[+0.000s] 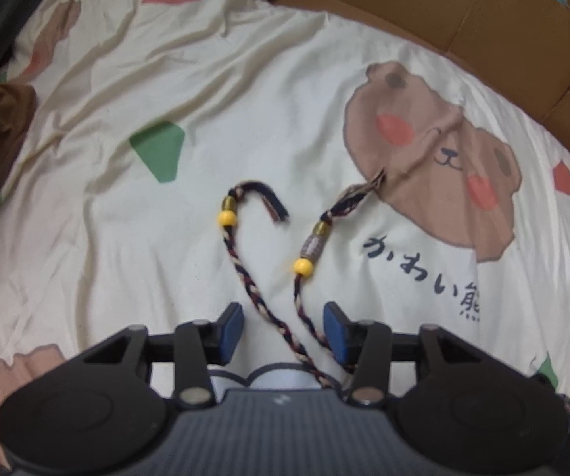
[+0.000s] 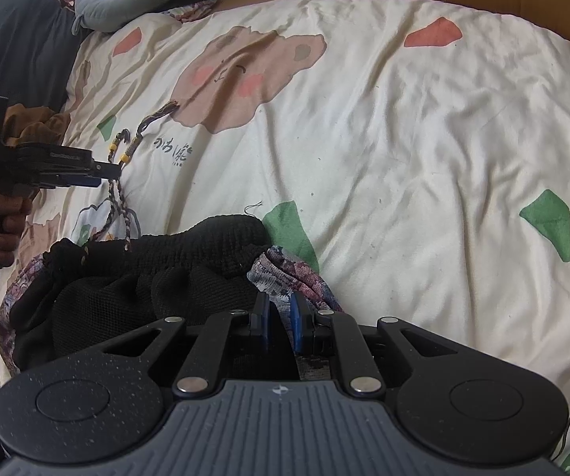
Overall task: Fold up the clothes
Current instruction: 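Grasp both drawstring cords together with the left gripper, then carry the cords onto the black shorts and open the left gripper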
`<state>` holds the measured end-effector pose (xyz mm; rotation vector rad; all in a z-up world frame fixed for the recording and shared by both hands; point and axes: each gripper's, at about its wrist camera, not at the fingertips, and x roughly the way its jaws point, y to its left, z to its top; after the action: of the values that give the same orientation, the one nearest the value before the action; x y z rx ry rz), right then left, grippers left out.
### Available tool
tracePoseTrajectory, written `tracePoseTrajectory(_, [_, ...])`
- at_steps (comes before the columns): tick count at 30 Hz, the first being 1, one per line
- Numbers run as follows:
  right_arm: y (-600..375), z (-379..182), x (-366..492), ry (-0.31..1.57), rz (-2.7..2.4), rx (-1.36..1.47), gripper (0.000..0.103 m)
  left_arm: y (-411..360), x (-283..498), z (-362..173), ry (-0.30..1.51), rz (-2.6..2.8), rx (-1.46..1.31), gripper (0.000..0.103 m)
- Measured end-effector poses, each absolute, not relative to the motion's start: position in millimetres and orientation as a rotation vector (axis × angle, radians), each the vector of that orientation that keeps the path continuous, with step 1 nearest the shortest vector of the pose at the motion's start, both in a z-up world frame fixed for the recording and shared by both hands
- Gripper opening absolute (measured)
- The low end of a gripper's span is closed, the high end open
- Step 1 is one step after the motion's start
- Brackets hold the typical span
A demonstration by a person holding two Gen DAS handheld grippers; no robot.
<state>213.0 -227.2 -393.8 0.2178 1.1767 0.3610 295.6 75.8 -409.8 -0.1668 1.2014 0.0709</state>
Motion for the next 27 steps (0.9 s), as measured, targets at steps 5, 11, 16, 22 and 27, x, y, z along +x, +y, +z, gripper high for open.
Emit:
tracePoseTrajectory(5, [-228, -395, 213, 1.178, 0.358, 0.218, 0.01, 75, 296, -413, 1.188, 0.075, -0.186, 0.037])
tracePoseTrajectory(11, [-226, -394, 214, 1.176, 0.361, 0.214, 0.011, 75, 292, -412, 1.185, 0.049, -0.219, 0.006])
tracePoseTrajectory(16, [-228, -393, 213, 1.171, 0.353, 0.224, 0.011, 79, 291, -402, 1.164, 0.047, -0.248, 0.003])
tracePoseTrajectory(22, [-229, -389, 213, 1.157, 0.342, 0.245, 0.011, 75, 284, -371, 1.12, 0.002, -0.261, 0.003])
tracePoseTrajectory(27, [-224, -383, 210, 1.158, 0.351, 0.235, 0.017, 69, 268, -340, 1.093, -0.053, -0.269, 0.003])
